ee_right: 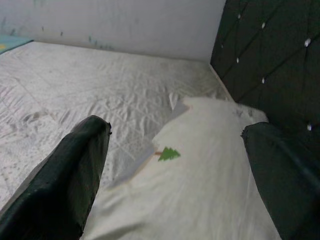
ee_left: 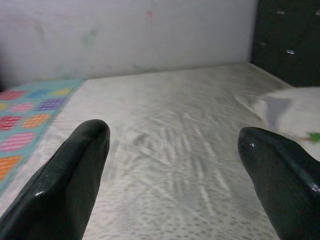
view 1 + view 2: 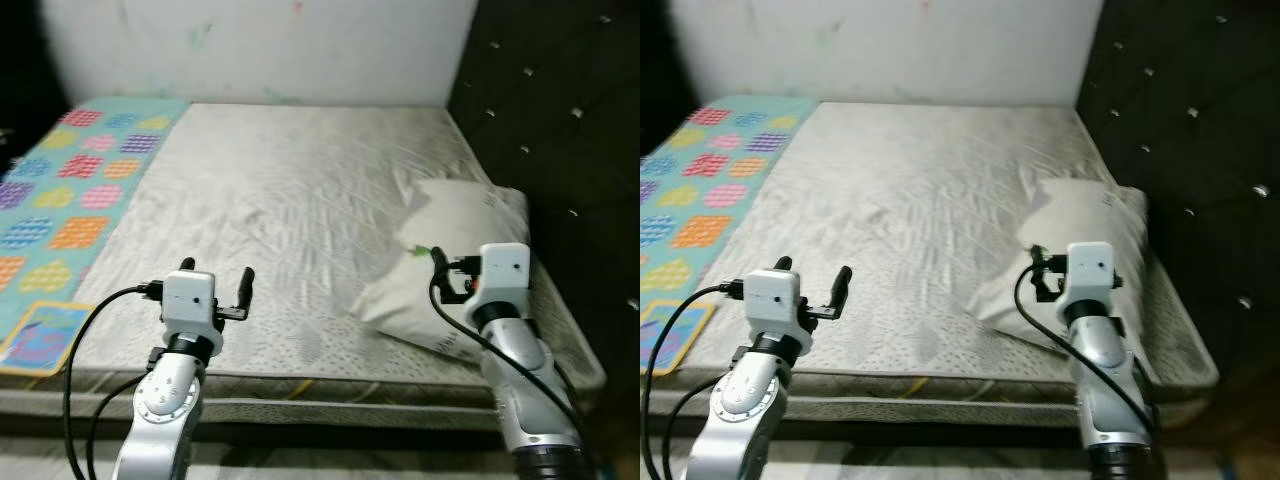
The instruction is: Clean up the room
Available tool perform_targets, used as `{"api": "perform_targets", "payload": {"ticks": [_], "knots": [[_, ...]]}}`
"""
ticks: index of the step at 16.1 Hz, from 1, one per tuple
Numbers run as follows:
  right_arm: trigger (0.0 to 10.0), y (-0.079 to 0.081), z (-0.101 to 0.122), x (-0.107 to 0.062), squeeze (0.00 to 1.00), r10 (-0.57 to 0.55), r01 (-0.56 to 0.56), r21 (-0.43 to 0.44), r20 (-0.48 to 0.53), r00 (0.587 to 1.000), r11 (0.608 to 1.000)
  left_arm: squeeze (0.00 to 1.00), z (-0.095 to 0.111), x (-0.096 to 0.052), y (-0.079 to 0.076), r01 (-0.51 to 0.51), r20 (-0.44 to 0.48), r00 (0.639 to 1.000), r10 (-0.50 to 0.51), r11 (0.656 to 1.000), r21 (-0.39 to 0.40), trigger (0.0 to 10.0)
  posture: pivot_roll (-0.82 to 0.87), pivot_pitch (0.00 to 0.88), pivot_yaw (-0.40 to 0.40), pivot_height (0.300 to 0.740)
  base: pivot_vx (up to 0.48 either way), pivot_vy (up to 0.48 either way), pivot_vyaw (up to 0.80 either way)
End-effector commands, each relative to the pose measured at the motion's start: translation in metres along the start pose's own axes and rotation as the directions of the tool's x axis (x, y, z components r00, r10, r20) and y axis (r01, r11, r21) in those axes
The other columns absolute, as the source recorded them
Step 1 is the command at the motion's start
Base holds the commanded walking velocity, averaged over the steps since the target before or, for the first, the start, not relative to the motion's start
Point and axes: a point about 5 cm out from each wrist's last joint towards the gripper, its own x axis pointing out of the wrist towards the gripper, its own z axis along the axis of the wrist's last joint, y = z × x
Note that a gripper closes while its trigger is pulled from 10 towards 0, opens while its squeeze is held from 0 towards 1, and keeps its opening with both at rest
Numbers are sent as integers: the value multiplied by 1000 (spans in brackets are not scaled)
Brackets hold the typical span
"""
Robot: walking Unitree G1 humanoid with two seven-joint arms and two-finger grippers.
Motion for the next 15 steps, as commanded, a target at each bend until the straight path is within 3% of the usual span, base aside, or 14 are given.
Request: {"api": "perform_targets", "payload": {"ticks": [1, 6, 7, 8, 10, 12, 14, 15], "knots": [[10000, 4, 0, -1, 0, 6, -6, 10, -2, 1000, 1000, 0, -2, 2, -6, 53, -15, 998, -53, 998, -16, 10000, -87, 46, -3, 740, 0, 0, -800], [10000, 14, -2, -5, 0, 20, -20, 31, -13, 1000, 999, 0, 1, 8, -11, 57, -31, 998, -60, 995, -79, 10000, -79, 75, -8, 740, 0, 0, 0], [10000, 15, -1, -5, 0, 39, -39, 25, -15, 999, 999, 0, 2, 6, -12, 103, -45, 993, -105, 993, -53, 10000, -72, 79, -17, 740, 0, 0, 0], [10000, 16, -1, -4, 0, 67, -67, 11, -16, 998, 998, 0, -1, -2, -12, 233, -77, 970, -230, 972, 33, 10000, -57, 80, -27, 740, 0, 0, 0], [10000, 14, -4, -3, 0, 63, -63, 8, -23, 998, 998, 0, -2, -3, -14, 271, -81, 960, -266, 961, 54, 10000, -46, 74, -22, 740, 0, 0, 0], [10000, 15, -3, -3, 0, 48, -47, 22, -16, 999, 999, 0, 5, 4, -25, 252, -32, 967, -251, 968, 17, 10000, -68, 64, -8, 740, 0, 0, 0], [10000, 17, 1, -5, 0, 33, -33, 34, -2, 999, 999, 0, 13, 1, -51, 293, 32, 955, -293, 956, 9, 10000, -87, 58, 7, 740, 0, 0, 0], [10000, 16, 1, -7, 0, 35, -35, 28, -2, 999, 999, 0, 11, 0, -51, 277, 20, 961, -277, 961, 6, 10000, -93, 54, 11, 740, 0, 0, 0]]}}
